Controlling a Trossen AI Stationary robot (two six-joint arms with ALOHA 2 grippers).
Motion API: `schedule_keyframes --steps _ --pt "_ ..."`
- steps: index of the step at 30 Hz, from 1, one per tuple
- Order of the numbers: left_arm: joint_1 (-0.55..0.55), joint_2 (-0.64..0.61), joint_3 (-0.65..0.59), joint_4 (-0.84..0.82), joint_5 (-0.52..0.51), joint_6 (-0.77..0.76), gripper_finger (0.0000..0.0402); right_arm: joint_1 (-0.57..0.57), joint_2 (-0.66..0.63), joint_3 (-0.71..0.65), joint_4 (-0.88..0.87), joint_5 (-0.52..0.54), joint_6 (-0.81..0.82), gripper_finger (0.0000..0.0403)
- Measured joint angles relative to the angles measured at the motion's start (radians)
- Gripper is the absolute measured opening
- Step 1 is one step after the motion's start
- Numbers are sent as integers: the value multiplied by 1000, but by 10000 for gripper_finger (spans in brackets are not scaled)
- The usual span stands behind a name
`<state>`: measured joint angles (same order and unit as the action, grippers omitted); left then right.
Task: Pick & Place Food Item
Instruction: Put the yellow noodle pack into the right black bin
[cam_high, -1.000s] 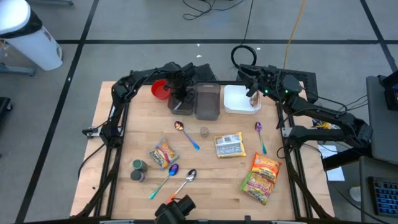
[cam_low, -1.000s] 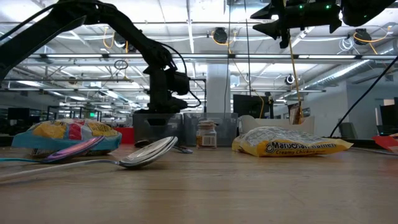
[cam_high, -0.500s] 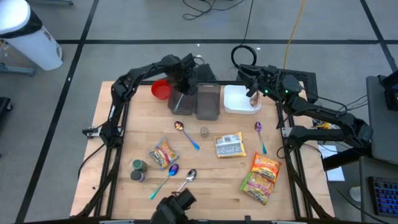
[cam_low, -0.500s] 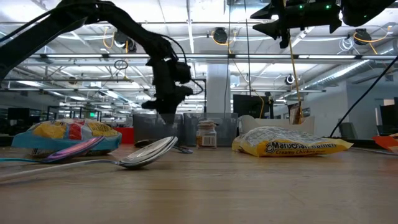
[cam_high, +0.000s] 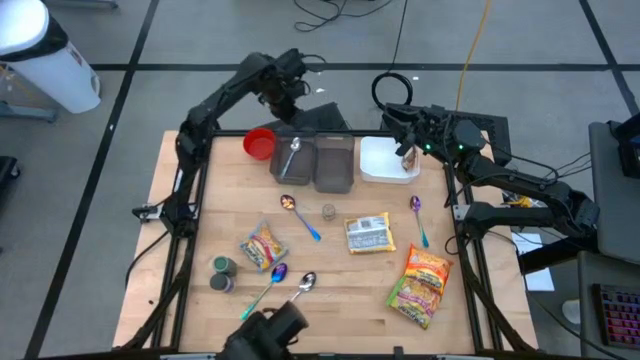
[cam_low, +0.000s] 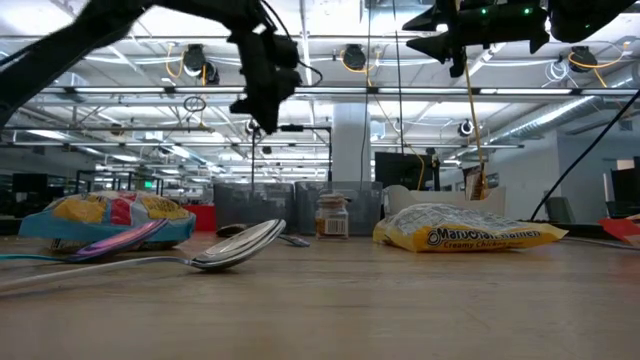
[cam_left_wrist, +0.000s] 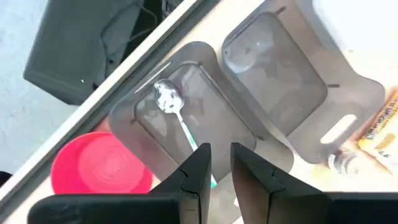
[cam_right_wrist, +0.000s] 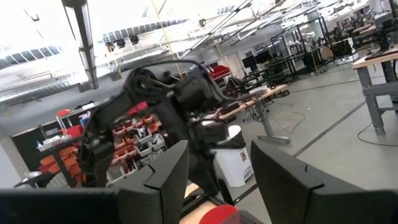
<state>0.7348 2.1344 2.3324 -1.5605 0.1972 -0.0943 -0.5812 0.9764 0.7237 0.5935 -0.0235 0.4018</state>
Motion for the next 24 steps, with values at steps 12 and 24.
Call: schedule_keyframes --steps 12,24 --pt "-17 -310 -44 47 -20 -46 67 0 0 0 -11 0 -29 166" --pt "-25 -742 -518 430 -66 -156 67 0 0 0 -19 -5 57 166"
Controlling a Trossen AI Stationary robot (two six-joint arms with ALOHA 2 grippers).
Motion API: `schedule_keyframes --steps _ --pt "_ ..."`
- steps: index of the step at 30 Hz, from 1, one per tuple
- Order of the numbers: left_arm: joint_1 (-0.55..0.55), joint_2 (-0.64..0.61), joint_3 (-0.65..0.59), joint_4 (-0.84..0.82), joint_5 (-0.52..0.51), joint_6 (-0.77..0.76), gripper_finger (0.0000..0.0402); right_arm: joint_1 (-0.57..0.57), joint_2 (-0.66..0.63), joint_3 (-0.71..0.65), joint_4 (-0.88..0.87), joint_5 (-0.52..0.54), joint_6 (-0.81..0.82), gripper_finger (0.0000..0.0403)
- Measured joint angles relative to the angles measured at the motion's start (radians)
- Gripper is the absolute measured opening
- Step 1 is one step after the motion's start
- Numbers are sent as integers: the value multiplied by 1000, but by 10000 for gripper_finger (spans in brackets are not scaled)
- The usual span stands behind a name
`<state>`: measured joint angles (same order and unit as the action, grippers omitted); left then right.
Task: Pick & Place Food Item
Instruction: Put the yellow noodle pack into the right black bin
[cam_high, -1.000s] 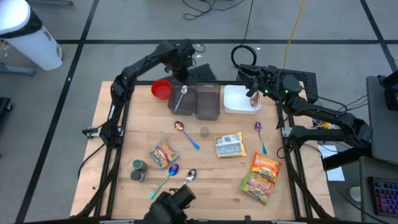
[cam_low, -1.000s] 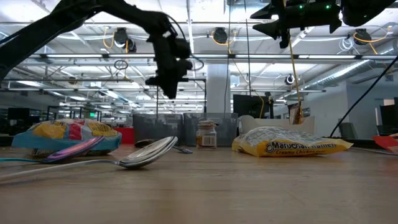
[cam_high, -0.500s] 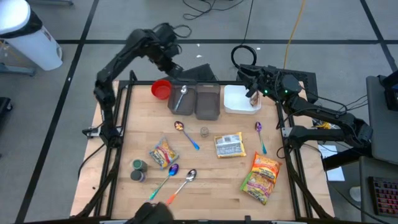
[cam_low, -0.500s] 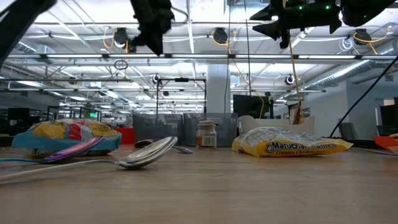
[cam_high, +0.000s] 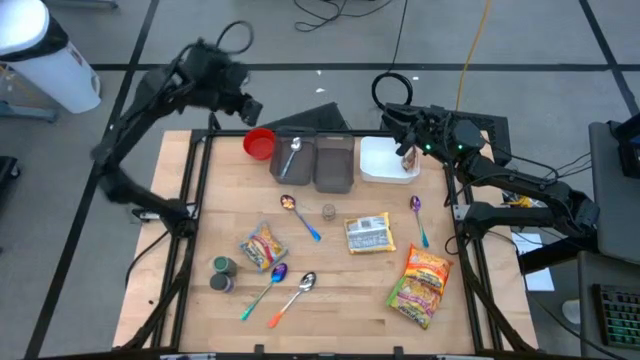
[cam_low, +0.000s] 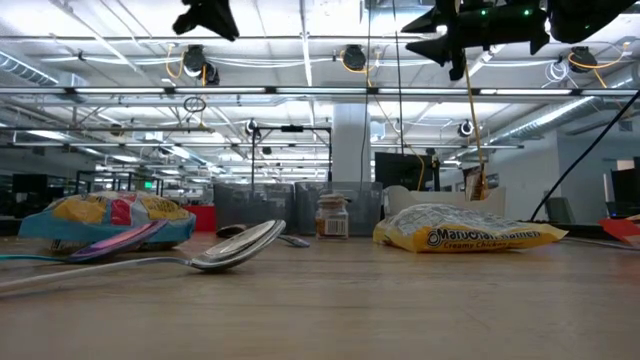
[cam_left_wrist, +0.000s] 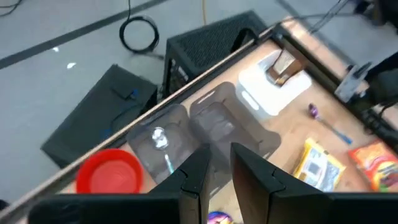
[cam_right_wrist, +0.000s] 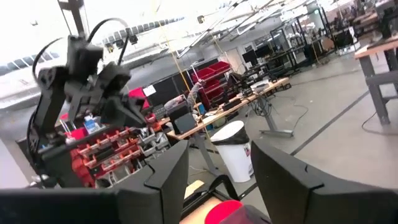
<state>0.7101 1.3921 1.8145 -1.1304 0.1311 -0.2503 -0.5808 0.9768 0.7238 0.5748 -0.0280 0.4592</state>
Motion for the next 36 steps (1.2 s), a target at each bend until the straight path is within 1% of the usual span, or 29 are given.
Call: schedule_keyframes --steps 6,9,13,15,17,21,25,27,29,33,36 --pt "-27 -307 -491 350 41 -187 67 0 0 0 -52 -2 8 166" --pt "-69 -443 -696 530 55 -275 67 0 0 0 -70 -2 8 166" --pt "-139 -586 -907 721 52 -393 67 0 0 0 -84 -2 26 166" --pt "-179 -635 -990 785 53 -456 67 0 0 0 -85 -2 40 166" --pt "-220 -663 -1053 811 53 -512 67 0 0 0 -89 -2 56 166" --pt "-301 -665 -1170 895 52 -625 67 0 0 0 -98 -3 81 166" --pt "-359 -617 -1278 1128 51 -717 67 0 0 0 -113 -8 110 166" --pt "-377 -578 -1317 1245 65 -756 67 0 0 0 -115 -36 109 166" --pt "-391 -540 -1336 1340 80 -781 67 0 0 0 -115 -68 108 166" --pt "-420 -470 -1336 1474 90 -803 67 3 0 0 -122 -130 114 166" --pt "-433 -413 -1334 1646 111 -850 75 17 0 0 -153 -134 116 166"
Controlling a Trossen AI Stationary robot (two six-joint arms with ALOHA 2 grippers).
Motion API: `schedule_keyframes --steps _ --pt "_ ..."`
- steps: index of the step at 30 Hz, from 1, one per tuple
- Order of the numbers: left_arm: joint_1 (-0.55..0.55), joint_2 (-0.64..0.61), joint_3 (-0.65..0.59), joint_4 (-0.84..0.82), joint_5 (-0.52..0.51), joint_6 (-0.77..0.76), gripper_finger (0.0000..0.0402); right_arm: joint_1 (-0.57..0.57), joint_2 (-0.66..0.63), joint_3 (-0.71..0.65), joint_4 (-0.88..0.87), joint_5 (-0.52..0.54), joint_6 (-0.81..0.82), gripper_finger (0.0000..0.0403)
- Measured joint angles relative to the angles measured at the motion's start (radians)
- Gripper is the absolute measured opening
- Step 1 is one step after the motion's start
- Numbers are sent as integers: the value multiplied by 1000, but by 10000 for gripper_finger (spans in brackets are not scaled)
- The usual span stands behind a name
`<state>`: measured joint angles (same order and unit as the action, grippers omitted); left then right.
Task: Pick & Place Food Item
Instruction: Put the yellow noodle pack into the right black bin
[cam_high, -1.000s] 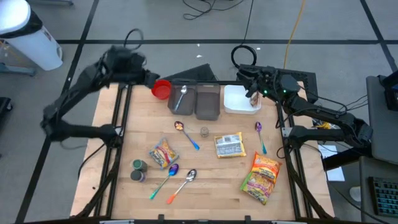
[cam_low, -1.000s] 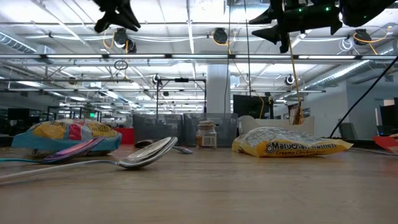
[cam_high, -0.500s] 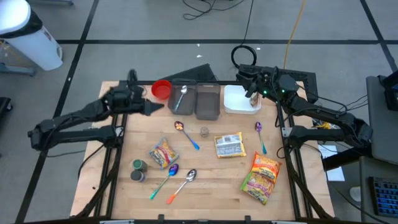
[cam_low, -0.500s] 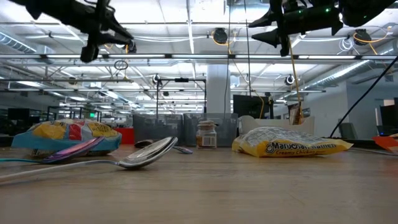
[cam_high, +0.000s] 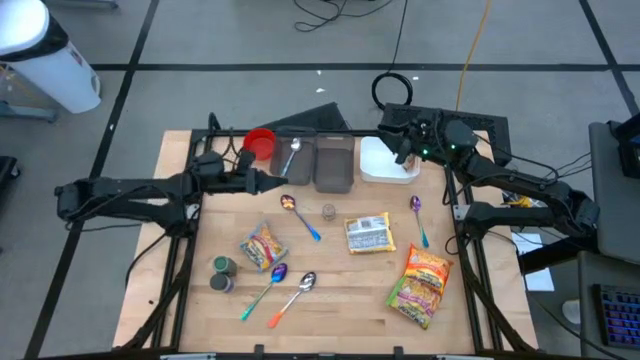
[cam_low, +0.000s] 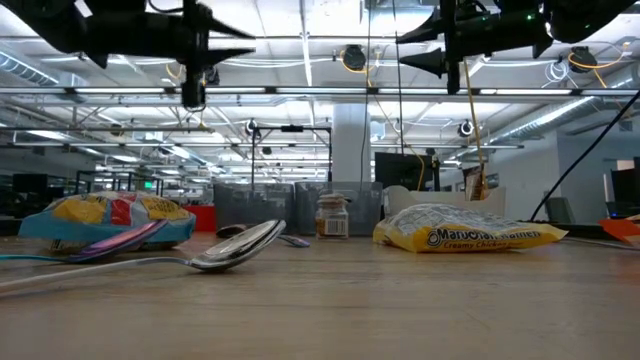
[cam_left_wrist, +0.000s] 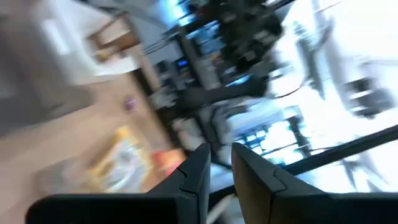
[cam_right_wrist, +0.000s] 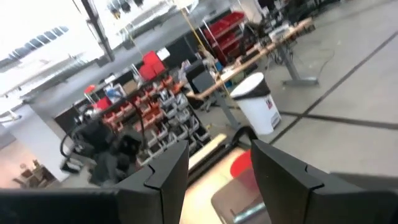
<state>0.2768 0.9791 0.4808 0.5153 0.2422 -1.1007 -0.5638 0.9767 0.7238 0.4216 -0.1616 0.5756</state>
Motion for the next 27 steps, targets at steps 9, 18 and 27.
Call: schedule_keyframes --steps 9,18,27 --pt "-39 146 0 455 -46 -116 189 65 0 0 -78 1 -12 166" --pt "-65 188 1 607 -224 -34 256 109 0 0 -97 3 -41 166" --pt "-149 121 2 471 -169 -23 228 108 0 0 -121 1 -30 166"
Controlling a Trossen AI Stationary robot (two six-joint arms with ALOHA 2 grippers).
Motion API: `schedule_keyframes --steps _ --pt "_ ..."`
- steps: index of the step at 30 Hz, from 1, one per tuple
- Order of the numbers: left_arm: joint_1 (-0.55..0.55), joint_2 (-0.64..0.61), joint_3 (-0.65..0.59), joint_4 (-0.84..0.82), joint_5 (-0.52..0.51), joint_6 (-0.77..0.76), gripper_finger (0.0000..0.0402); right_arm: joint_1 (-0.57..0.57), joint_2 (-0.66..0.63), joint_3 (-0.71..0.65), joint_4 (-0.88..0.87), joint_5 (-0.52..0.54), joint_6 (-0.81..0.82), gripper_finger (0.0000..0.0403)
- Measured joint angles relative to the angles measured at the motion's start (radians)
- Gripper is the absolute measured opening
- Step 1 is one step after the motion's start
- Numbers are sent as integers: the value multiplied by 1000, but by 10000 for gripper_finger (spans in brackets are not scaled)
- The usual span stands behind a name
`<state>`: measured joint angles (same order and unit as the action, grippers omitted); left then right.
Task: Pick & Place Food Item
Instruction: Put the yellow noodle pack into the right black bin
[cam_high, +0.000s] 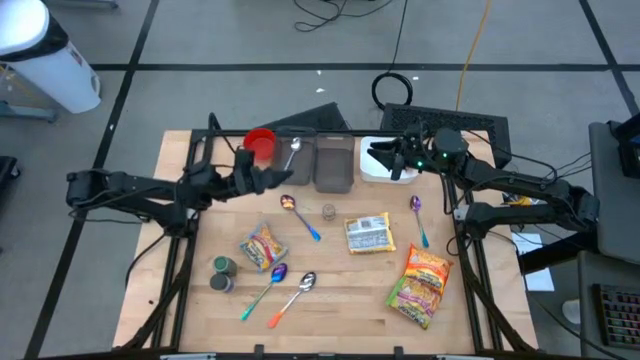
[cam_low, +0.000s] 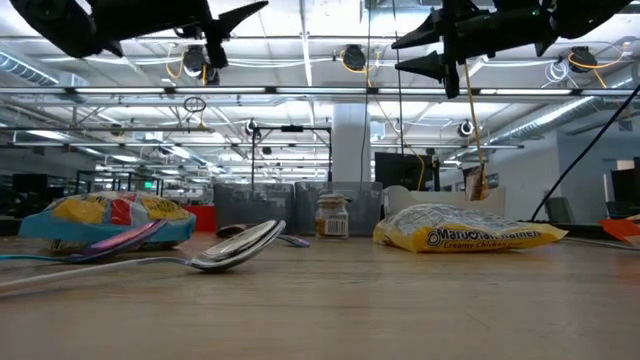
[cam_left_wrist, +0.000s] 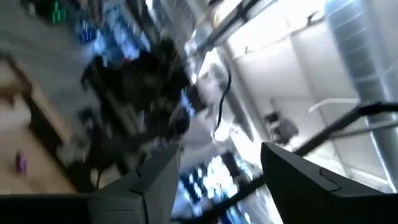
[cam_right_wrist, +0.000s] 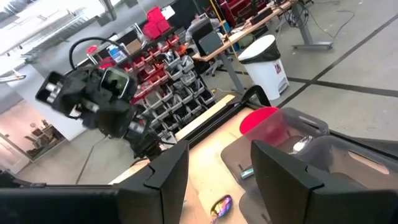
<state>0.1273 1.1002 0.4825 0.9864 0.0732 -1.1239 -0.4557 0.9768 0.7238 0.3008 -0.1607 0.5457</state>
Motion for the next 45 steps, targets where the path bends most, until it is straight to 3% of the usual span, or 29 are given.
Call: schedule_keyframes --steps 4,10,13,21,28,39,45 --pt "-45 -78 50 -300 57 -21 214 0 0 0 0 -1 18 166" --pt "-95 -151 238 -981 128 -6 197 0 0 0 0 -1 18 166" --pt "-124 -153 306 -1181 130 -7 193 0 0 0 -2 -1 18 166" --pt "-171 -153 344 -1436 224 -93 191 0 0 0 -22 -114 11 166" --pt "-183 -153 344 -1702 162 -86 191 0 0 0 -48 -158 10 166" --pt "-149 -140 344 -1723 -32 -38 191 0 0 0 -45 -157 -20 166" --pt "-122 -78 343 -1702 -81 4 191 0 30 0 -38 -157 -32 166"
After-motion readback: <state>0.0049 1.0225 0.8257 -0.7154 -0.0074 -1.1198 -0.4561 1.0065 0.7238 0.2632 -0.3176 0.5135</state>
